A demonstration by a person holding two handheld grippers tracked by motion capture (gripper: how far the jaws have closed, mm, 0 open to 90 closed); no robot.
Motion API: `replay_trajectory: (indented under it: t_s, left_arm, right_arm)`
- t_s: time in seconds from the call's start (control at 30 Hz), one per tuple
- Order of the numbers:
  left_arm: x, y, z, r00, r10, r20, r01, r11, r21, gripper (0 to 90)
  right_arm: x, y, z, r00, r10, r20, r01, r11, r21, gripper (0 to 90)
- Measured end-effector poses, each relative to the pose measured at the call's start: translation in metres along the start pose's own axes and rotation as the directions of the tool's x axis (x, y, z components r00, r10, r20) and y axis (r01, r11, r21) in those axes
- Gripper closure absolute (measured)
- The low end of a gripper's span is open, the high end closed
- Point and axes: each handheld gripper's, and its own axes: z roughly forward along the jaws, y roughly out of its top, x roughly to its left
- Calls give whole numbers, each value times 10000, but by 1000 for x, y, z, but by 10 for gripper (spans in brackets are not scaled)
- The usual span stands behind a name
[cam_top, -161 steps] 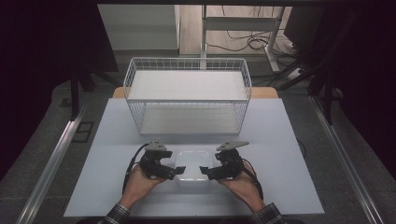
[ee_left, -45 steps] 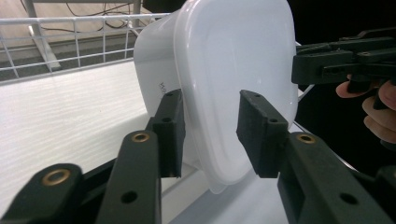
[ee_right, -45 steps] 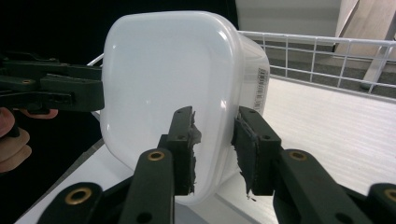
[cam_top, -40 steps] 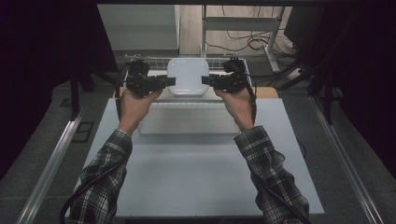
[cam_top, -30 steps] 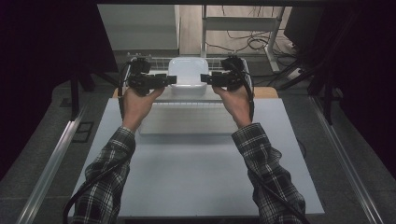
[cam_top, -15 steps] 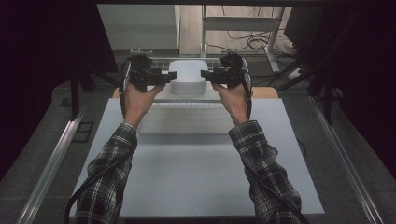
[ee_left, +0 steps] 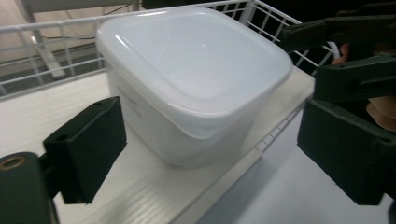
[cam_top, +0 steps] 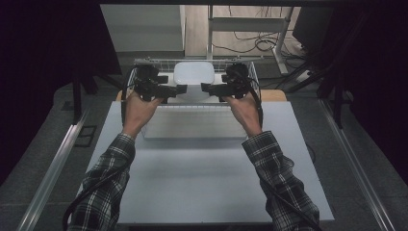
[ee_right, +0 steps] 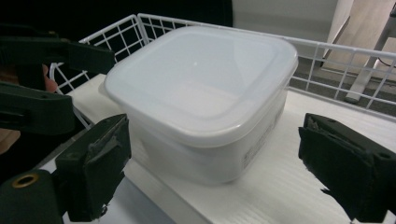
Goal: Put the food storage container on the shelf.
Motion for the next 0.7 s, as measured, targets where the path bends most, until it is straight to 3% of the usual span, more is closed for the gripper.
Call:
replay_trajectory:
  t_s: [0.3,0.47,0.7]
  left_arm:
    - [-4,-11,-3,9991,369,211,-373,9991,209,21]
    - [-2,-19,-5,9973,434,597,-465,9975,523,7]
    - [-5,-26,-10,9959,702,565,-736,9954,606,0]
  right_arm:
    - [6,-6,-2,9994,-333,-46,333,9994,114,76]
    - [10,-10,-4,9988,-495,-55,495,9986,164,74]
    - [11,-18,-5,9973,-734,-11,734,9968,324,71]
